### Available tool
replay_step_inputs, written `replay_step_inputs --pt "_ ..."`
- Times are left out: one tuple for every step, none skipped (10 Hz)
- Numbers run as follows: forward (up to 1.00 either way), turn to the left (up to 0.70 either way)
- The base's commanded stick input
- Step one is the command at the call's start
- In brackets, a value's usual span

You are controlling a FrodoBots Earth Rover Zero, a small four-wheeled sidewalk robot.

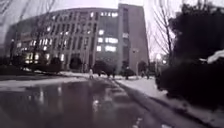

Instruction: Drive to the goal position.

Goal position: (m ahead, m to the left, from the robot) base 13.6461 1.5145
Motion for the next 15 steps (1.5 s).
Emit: replay_step_inputs --pt "1.00 0.16" --pt "1.00 0.27" --pt "1.00 0.27" --pt "1.00 0.27" --pt "1.00 0.27" --pt "1.00 0.27" --pt "1.00 0.14" --pt "1.00 0.00" --pt "1.00 0.00" --pt "1.00 0.00" --pt "1.00 0.00" --pt "1.00 0.00" --pt "1.00 0.00" --pt "1.00 0.00" --pt "1.00 0.00"
